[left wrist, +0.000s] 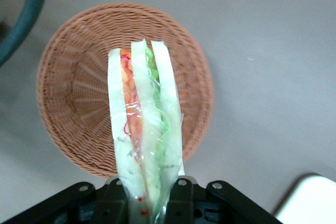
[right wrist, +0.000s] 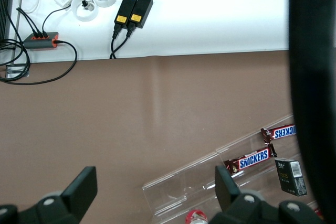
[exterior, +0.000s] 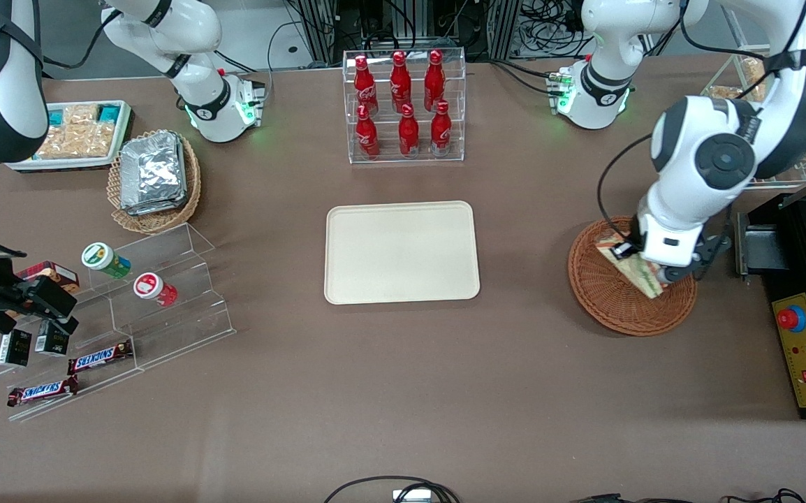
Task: Place sandwich from basket to tray
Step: 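Lower the left gripper and close it on the sandwich, then lift the sandwich and carry it over the cream tray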
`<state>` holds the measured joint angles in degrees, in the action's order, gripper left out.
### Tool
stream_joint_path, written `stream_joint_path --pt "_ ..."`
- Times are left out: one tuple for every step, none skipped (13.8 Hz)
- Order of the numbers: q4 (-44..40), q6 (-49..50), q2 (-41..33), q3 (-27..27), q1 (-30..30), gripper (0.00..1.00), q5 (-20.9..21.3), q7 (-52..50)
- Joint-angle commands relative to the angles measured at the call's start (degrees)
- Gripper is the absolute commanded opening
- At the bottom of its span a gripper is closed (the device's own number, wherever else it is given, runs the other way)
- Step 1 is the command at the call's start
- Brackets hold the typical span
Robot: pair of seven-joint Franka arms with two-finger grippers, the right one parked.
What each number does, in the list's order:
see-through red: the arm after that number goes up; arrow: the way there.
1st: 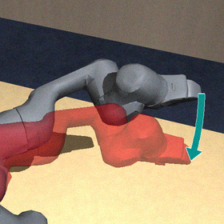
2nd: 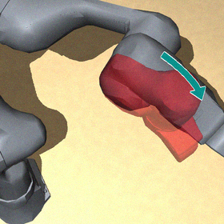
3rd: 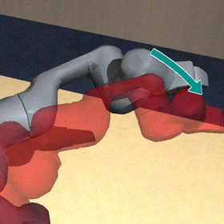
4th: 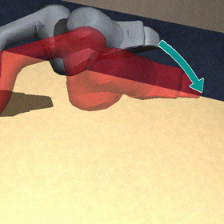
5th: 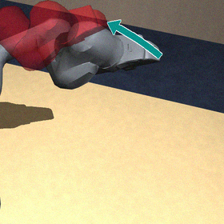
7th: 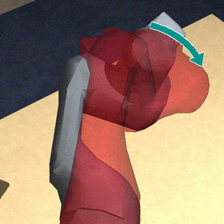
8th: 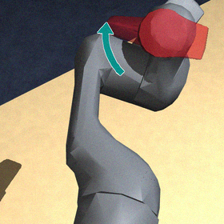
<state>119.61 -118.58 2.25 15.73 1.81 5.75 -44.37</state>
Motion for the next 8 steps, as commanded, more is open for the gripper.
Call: stream_joint_path --pt "-4.0 1.1 3.3 5.4 -0.1 0.00 0.8 -2.4" --pt "-4.9 0.9 4.2 7.8 -0.1 0.00 1.0 -2.4" --pt "-5.4 0.6 4.6 10.1 -0.1 0.00 1.2 -2.4" --pt "-5.5 0.5 4.7 12.5 -0.1 0.00 1.8 -2.4" --pt "-5.5 0.0 4.9 14.6 -0.1 0.00 3.8 -2.5" --pt "-5.4 -0.9 5.6 16.5 -0.1 0.00 5.3 -2.4" --pt "-5.4 -2.2 6.7 18.4 -0.7 0.00 6.4 -2.3" --pt "-5.4 -2.9 8.2 18.7 -2.5 0.00 7.7 -2.4"
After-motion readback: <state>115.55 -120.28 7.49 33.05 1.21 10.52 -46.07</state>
